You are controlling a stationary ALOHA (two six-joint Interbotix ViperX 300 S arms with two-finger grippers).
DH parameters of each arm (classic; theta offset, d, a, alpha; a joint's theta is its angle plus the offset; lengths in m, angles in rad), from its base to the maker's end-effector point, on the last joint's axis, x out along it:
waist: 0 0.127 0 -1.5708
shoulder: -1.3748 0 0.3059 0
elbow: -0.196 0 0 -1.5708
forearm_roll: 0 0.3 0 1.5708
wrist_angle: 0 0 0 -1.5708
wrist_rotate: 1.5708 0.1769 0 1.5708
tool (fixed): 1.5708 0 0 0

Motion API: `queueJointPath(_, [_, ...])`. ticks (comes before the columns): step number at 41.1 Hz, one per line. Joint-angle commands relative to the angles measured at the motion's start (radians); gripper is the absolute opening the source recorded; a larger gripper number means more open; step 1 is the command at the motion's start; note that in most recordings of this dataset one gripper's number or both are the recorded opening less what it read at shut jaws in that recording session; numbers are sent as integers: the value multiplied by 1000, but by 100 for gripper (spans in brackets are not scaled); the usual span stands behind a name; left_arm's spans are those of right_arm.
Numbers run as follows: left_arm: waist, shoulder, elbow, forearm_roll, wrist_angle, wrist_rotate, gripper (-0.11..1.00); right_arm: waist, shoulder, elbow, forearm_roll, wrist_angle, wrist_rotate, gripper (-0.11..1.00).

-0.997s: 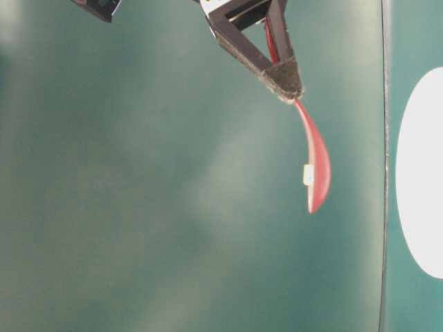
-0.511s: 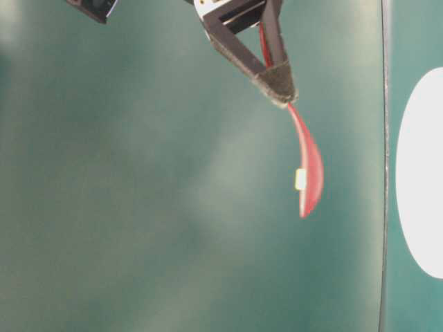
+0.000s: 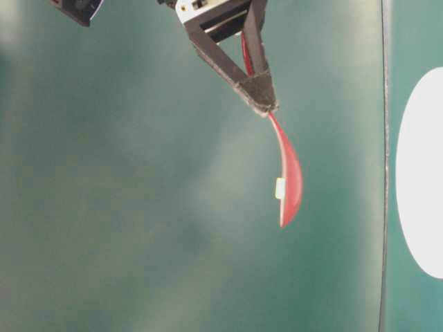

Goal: Scoop the yellow hexagonal prism block from the bowl with a spoon using the right arm.

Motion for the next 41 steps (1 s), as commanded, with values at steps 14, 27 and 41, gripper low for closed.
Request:
queueJointPath(14, [0,9,-23,3,-6,-2,11,0,-23,-26,-3,-2,3,25])
queueJointPath(27, [0,9,-23,3,-12,-2,11,2,-25,-25,-2,3,9,25])
queueJointPath(41, [0,9,-25,3,-12,-2,11,0,-54,-15,-2,8,11,25])
